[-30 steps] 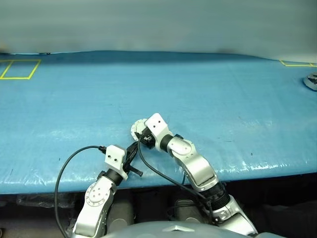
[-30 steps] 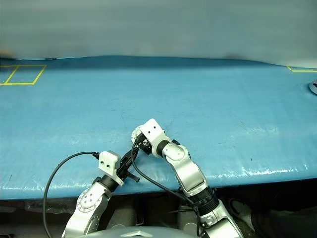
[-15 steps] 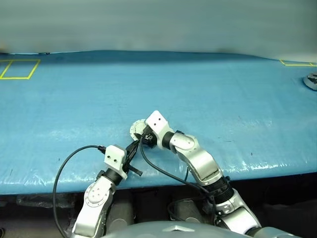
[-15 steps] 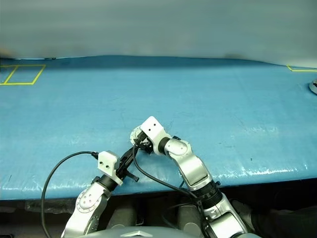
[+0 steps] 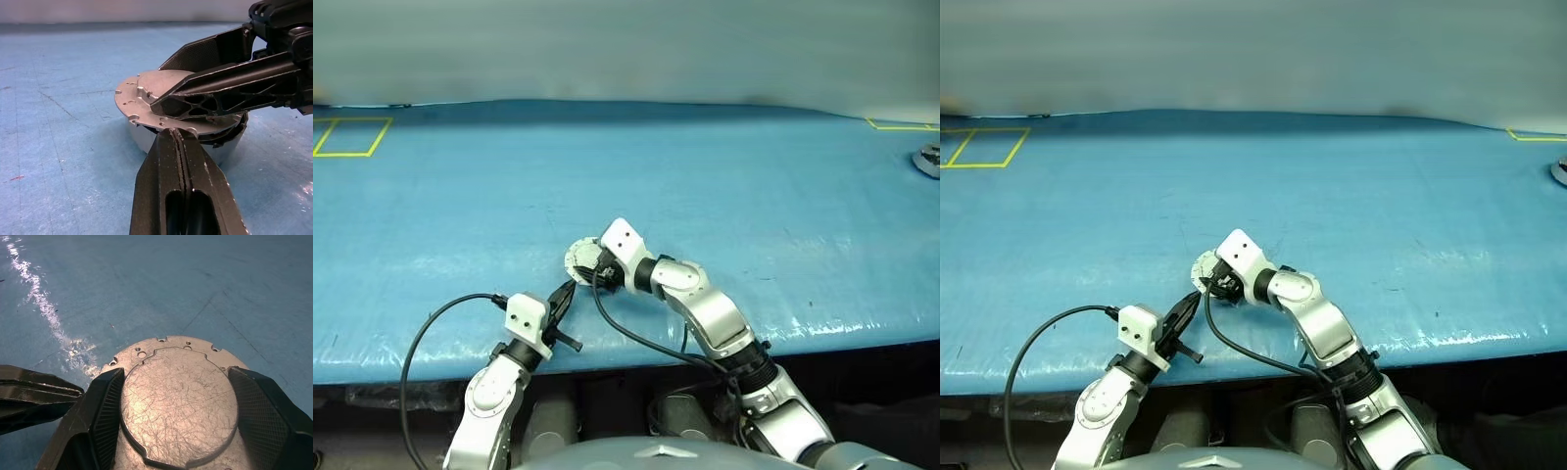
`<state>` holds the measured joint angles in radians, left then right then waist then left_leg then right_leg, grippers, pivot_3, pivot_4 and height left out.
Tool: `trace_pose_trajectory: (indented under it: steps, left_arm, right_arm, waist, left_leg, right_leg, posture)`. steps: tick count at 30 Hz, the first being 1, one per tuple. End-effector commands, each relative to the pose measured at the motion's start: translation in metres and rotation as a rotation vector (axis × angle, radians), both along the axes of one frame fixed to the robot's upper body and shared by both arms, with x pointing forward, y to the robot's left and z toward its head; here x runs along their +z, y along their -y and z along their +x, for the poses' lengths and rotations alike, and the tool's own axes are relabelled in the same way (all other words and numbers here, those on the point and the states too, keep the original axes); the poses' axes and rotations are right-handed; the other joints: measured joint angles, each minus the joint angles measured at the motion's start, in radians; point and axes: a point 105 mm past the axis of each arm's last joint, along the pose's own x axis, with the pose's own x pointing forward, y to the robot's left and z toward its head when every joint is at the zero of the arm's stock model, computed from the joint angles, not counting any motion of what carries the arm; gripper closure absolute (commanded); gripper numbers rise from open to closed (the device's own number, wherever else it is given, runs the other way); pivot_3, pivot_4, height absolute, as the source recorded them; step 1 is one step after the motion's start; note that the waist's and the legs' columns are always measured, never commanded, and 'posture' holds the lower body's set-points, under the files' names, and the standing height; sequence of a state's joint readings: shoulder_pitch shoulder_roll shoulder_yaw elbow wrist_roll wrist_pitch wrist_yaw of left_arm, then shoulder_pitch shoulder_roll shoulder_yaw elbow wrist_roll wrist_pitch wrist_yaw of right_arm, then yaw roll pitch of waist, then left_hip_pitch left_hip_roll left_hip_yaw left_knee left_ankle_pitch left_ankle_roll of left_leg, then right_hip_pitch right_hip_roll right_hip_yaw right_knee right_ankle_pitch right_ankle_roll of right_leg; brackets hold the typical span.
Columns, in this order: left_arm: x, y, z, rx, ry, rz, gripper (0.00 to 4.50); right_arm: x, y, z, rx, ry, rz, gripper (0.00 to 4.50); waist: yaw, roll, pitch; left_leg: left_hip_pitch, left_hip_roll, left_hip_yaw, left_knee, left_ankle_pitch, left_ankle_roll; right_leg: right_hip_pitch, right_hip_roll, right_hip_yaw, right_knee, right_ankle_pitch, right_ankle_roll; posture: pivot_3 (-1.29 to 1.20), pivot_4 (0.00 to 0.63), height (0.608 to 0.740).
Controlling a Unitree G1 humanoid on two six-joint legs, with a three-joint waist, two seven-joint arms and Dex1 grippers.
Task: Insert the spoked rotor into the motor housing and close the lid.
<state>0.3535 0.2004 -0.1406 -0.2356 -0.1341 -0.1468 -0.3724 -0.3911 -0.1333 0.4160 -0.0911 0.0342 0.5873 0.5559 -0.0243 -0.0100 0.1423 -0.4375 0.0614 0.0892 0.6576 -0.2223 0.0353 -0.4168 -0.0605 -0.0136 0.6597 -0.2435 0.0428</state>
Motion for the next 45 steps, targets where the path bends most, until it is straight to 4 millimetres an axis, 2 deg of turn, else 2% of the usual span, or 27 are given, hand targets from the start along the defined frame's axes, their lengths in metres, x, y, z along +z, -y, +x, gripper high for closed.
trace_pose_trajectory:
  steps: [1, 13, 20, 29, 40, 45]
  left_arm:
    - [0.007, -0.002, 0.0, 0.004, 0.037, -0.019, 4.5]
    - [0.008, 0.001, -0.003, -0.009, 0.033, -0.038, 4.5]
    - [0.007, 0.003, -0.003, -0.013, 0.029, -0.048, 4.5]
    - [0.005, 0.007, -0.002, -0.008, 0.023, -0.076, 4.5]
    - [0.005, 0.008, -0.004, -0.011, 0.019, -0.078, 4.5]
    - [0.005, 0.008, -0.004, -0.011, 0.018, -0.078, 4.5]
  right_arm:
    - [0.019, -0.003, 0.005, 0.058, 0.085, -0.001, 1.46]
    - [0.009, 0.005, 0.011, 0.157, 0.062, -0.082, 1.46]
    - [0.019, 0.007, 0.012, 0.194, 0.063, -0.097, 1.46]
    - [0.021, 0.012, 0.023, 0.248, 0.102, -0.168, 1.46]
    - [0.01, 0.019, 0.033, 0.29, -0.005, -0.16, 1.46]
    - [0.015, 0.02, 0.034, 0.306, -0.028, -0.134, 1.46]
  waist:
    - [0.0, 0.0, 0.0]
    - [0.002, 0.0, 0.0]
    - [0.004, 0.0, 0.0]
    - [0.003, 0.0, 0.0]
    - [0.004, 0.0, 0.0]
    - [0.003, 0.0, 0.0]
  left_leg:
    - [0.0, 0.0, 0.0, 0.0, 0.0, 0.0]
    - [0.0, 0.0, 0.0, 0.0, 0.0, 0.0]
    - [0.0, 0.0, 0.0, 0.0, 0.0, 0.0]
    - [0.0, 0.0, 0.0, 0.0, 0.0, 0.0]
    - [0.001, 0.0, 0.001, 0.0, 0.0, 0.0]
    - [0.002, 0.0, 0.001, 0.0, 0.0, 0.0]
  right_leg:
    - [0.0, 0.0, 0.0, 0.0, 0.0, 0.0]
    - [0.001, 0.0, 0.0, 0.0, 0.0, 0.0]
    - [0.001, 0.0, 0.0, 0.0, 0.0, 0.0]
    - [0.002, 0.0, 0.0, 0.0, 0.0, 0.0]
    - [0.003, 0.0, 0.0, 0.0, 0.0, 0.0]
    - [0.002, 0.0, 0.0, 0.0, 0.0, 0.0]
  posture:
    - [0.0, 0.15, 0.74]
    - [0.0, 0.15, 0.74]
    - [0.0, 0.15, 0.74]
    - [0.0, 0.15, 0.74]
    - [0.0, 0.15, 0.74]
    - [0.0, 0.15, 0.74]
